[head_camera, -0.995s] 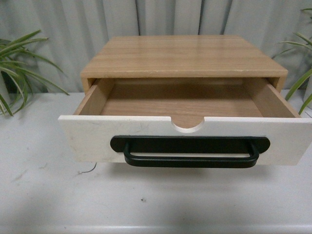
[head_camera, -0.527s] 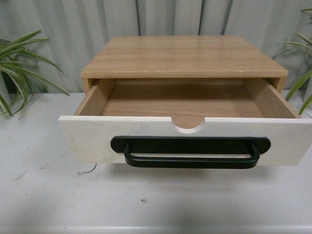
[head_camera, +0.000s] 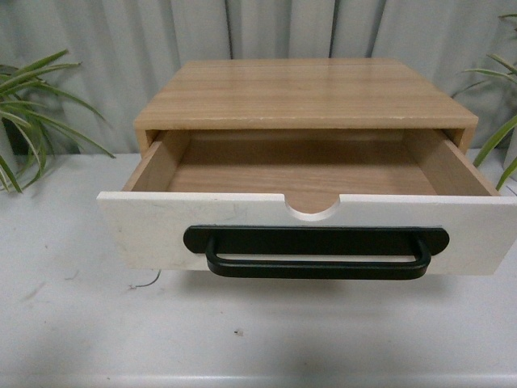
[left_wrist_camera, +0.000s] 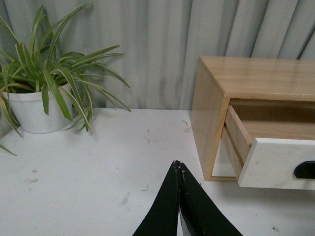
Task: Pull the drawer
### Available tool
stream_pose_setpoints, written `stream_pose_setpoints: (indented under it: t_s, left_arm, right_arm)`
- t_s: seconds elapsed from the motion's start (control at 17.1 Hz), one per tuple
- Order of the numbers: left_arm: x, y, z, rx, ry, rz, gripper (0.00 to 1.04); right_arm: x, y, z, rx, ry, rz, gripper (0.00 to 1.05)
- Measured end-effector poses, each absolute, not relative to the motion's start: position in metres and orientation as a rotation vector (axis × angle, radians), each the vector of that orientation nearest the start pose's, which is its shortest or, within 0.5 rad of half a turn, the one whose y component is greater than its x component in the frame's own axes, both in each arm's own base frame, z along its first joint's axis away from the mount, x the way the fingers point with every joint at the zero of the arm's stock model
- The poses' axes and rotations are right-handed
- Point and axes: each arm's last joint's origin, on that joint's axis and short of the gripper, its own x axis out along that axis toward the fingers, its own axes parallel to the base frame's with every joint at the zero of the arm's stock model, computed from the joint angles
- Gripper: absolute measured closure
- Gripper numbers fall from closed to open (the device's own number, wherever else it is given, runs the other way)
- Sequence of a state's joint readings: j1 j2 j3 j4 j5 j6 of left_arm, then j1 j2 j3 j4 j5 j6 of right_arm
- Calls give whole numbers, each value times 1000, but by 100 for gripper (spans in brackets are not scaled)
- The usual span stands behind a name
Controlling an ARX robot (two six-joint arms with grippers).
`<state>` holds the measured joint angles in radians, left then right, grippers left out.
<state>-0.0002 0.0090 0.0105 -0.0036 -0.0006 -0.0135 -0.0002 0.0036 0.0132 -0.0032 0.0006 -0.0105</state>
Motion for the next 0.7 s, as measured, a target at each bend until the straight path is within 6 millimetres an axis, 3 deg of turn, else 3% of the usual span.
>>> stream_pose_setpoints:
  t_s: [0.18, 0.29, 0.35, 0.59, 0.7]
  left_arm:
    - [98, 0, 166, -14, 2, 0, 103]
    - [98, 0, 166, -14, 2, 0, 58]
    - [98, 0, 166, -14, 2, 0, 48]
    - [98, 0, 166, -14, 2, 0, 8]
    - [98, 0, 166, -11, 2, 0, 7]
  right_arm:
    - [97, 0, 167, -10, -6, 0, 103]
    - [97, 0, 167, -11, -6, -1, 53]
    - [97, 0, 167, -11, -6, -1, 42]
    - [97, 0, 167, -10, -6, 0, 4]
    - [97, 0, 167, -10, -6, 0, 7]
